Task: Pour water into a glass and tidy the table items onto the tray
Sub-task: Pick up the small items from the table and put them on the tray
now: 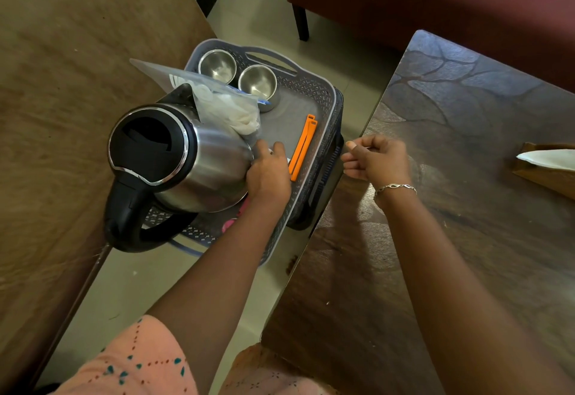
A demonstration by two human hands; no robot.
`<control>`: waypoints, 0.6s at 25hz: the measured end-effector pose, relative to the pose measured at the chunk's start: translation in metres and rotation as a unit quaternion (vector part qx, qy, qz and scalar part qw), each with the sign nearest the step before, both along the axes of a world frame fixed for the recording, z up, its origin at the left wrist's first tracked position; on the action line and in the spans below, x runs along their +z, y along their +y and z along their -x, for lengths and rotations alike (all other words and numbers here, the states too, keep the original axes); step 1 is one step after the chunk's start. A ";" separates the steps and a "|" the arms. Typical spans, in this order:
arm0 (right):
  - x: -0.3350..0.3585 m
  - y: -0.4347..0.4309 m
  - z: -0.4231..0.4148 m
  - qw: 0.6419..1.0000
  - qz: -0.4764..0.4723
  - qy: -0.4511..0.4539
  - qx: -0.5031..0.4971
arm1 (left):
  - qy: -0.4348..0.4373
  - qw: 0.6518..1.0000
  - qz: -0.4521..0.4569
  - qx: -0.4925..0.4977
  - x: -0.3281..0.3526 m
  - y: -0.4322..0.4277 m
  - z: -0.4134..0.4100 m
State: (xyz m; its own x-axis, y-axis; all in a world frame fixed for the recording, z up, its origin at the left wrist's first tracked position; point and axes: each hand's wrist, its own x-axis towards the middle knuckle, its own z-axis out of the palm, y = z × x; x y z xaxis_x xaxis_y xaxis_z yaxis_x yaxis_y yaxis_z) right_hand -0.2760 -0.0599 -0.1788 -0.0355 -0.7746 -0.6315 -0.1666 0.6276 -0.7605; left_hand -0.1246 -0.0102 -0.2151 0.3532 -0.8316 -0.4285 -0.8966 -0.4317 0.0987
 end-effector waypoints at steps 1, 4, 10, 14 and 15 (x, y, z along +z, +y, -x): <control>0.001 0.001 0.001 1.000 0.000 0.000 0.001 | -0.006 1.000 0.003 -0.023 0.001 -0.001 0.000; 0.002 0.005 0.004 1.000 -0.004 -0.005 0.002 | -0.023 0.996 0.002 -0.087 0.001 -0.003 -0.002; 0.002 0.010 0.007 1.000 -0.016 -0.009 -0.005 | -0.028 0.992 0.005 -0.125 -0.002 -0.010 -0.006; 0.005 0.010 0.007 1.000 -0.015 -0.009 -0.007 | -0.026 0.990 0.008 -0.138 -0.003 -0.009 -0.007; 0.006 0.011 0.008 1.000 -0.013 -0.007 -0.005 | -0.026 0.990 0.006 -0.141 -0.002 -0.009 -0.007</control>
State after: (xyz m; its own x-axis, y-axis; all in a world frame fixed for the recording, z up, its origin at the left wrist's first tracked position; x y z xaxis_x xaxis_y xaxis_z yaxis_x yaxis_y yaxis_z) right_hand -0.2836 -0.0492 -0.1727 -0.0339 -0.7575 -0.6519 -0.1487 0.6489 -0.7462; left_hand -0.1173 -0.0188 -0.2172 0.1276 -0.9052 -0.4054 -0.9853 -0.1623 0.0525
